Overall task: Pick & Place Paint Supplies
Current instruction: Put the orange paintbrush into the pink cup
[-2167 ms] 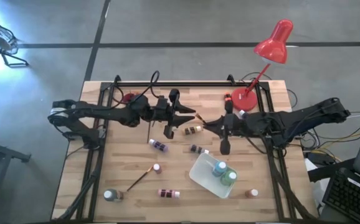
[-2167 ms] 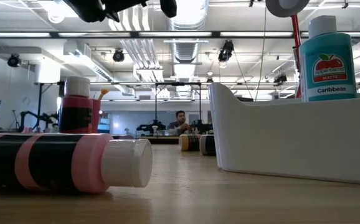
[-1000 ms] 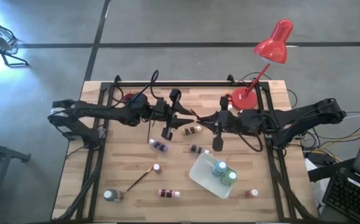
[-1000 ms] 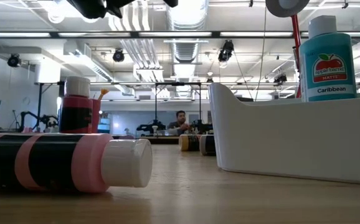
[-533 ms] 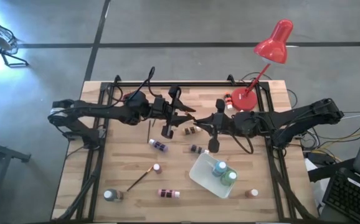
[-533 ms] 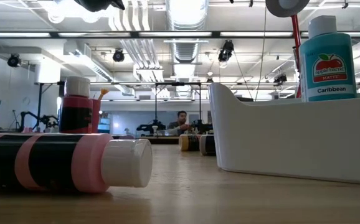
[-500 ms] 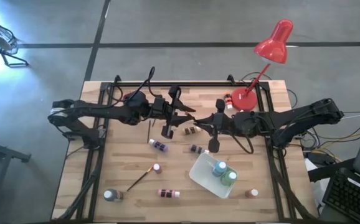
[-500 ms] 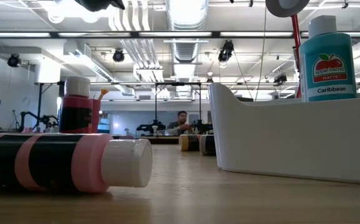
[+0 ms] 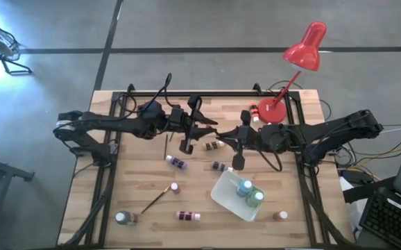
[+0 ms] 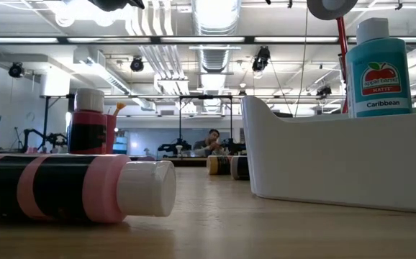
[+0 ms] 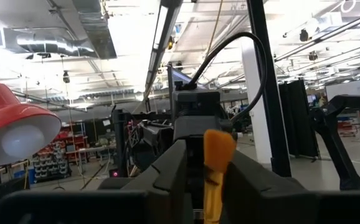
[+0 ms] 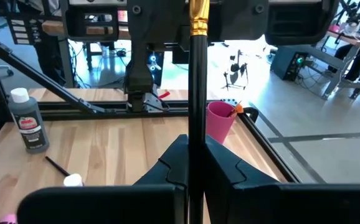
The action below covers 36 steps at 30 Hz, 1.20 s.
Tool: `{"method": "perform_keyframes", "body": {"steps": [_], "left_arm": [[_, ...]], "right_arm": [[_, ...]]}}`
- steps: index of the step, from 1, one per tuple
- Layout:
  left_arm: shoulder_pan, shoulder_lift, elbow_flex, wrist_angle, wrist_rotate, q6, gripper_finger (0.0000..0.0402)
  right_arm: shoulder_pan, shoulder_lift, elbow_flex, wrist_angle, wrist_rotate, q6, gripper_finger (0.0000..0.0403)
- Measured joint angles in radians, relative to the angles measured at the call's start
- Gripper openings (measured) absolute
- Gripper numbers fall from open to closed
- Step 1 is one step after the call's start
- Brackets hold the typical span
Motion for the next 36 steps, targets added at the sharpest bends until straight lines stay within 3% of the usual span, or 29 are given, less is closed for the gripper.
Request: {"method": "perform_keyframes", "body": {"steps": [6, 12, 18, 23, 28, 33, 36], "left_arm": [[0.000, -0.002, 0.000, -0.021, 0.000, -0.013, 0.0017], [0.000, -0.010, 0.000, -0.030, -0.007, -0.009, 0.0008], [0.000, -0.018, 0.000, -0.059, -0.007, -0.007, 0.0007], [0.001, -0.073, 0.000, -0.213, -0.073, 0.050, 0.0007], [-0.003, -0.179, 0.000, -0.480, -0.266, 0.146, 0.0007], [-0.007, -0.306, -0.014, -0.817, -0.678, 0.175, 0.0007], [-0.007, -0.379, -0.067, -0.868, -0.855, 0.174, 0.0007]], "right_arm": [[-0.001, 0.000, -0.001, -0.002, 0.008, 0.000, 0.0016], [-0.001, 0.000, -0.001, 0.000, 0.006, 0.000, 0.0019], [0.000, -0.006, -0.001, -0.002, -0.001, 0.004, 0.0075], [0.000, -0.049, -0.001, -0.076, 0.005, 0.056, 0.0121], [0.000, -0.108, -0.001, -0.263, 0.007, 0.153, 0.0162], [0.000, -0.154, -0.026, -0.404, 0.008, 0.261, 0.0192], [0.000, -0.169, -0.062, -0.399, 0.010, 0.285, 0.0202]]}}
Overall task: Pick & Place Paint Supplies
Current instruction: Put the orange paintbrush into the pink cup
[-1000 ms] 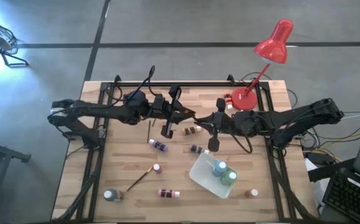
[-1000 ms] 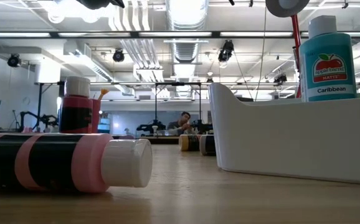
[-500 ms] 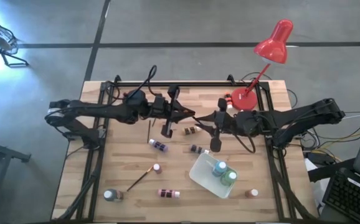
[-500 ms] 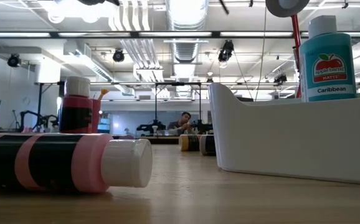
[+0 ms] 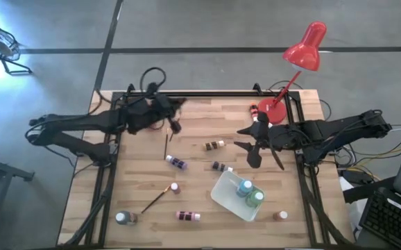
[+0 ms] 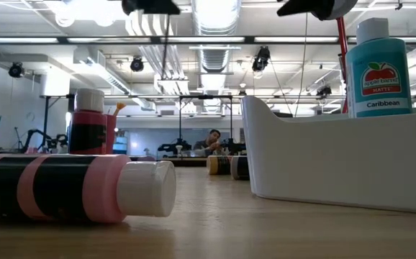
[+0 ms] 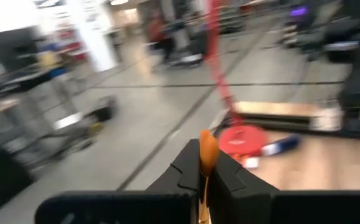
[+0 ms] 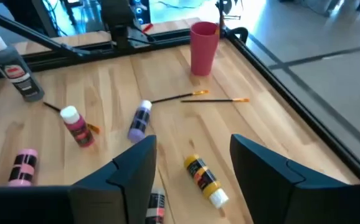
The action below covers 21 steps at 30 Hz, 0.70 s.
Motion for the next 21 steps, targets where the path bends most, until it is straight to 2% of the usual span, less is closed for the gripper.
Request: {"method": "perform_keyframes", "body": {"steps": [8, 17, 21], "left_arm": [[0.000, -0.195, -0.220, 0.075, -0.267, -0.008, 0.0007], [0.000, -0.363, -0.390, 0.148, -0.471, -0.017, 0.0007], [0.001, -0.404, -0.438, 0.148, -0.508, -0.032, 0.0007]], "right_arm": [[-0.003, -0.020, -0.057, 0.004, 0.106, 0.035, 0.0216], [-0.003, -0.023, -0.058, 0.010, 0.125, 0.042, 0.0204], [-0.008, -0.023, -0.059, 0.010, 0.135, 0.042, 0.0201]]}}
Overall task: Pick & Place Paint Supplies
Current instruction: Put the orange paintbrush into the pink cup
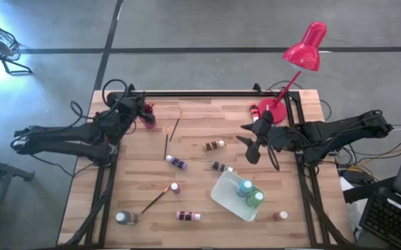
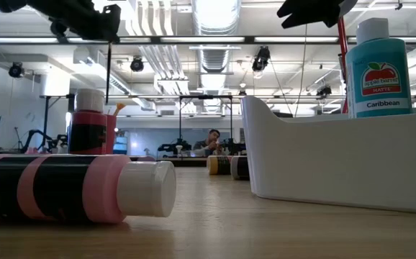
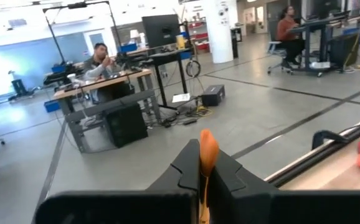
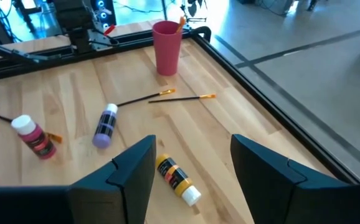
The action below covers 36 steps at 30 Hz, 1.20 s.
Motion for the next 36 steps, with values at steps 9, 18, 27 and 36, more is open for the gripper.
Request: {"method": "perform_keyframes", "body": {"steps": [9, 18, 27, 36], "left_arm": [[0.026, -0.017, -0.111, 0.032, -0.056, -0.056, 0.0007], [0.119, -0.016, -0.240, 0.195, 0.000, -0.058, 0.0007], [0.223, 0.013, -0.288, 0.211, 0.124, -0.124, 0.0007], [0.255, 0.049, -0.342, 0.213, 0.154, -0.210, 0.0007]], "right_arm": [[-0.023, 0.000, 0.000, 0.009, 0.003, 0.000, 0.0217], [-0.027, 0.000, 0.000, 0.011, 0.003, 0.000, 0.0231], [-0.027, 0.000, 0.000, 0.024, 0.004, -0.004, 0.0240], [-0.034, 0.001, 0.000, 0.027, 0.006, -0.004, 0.0224]]}}
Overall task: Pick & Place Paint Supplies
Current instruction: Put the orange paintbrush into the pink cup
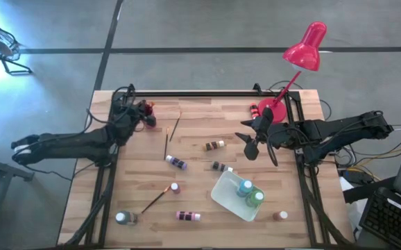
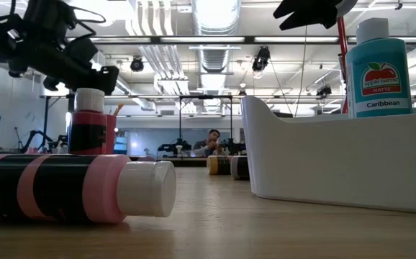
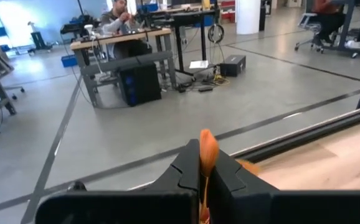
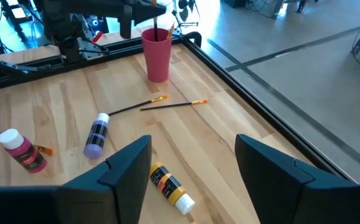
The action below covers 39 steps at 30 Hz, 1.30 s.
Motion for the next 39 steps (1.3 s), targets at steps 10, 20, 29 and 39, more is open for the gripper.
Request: {"method": "perform_keyframes", "body": {"steps": [10, 20, 29, 39], "left_arm": [[0.000, 0.058, -0.002, -0.003, 0.018, -0.024, 0.0007], [0.001, 0.124, -0.002, -0.004, 0.019, -0.047, 0.0007], [0.002, 0.129, -0.002, -0.004, 0.017, -0.030, 0.0050], [0.002, 0.101, 0.023, -0.004, 0.040, -0.022, 0.0138]], "right_arm": [[0.001, 0.000, 0.000, 0.000, 0.002, -0.007, 0.0232], [0.001, 0.000, 0.000, 0.000, 0.017, -0.008, 0.0254], [0.001, 0.000, 0.000, 0.000, 0.017, -0.015, 0.0263], [0.001, 0.000, 0.000, -0.001, 0.016, -0.011, 0.0264]]}}
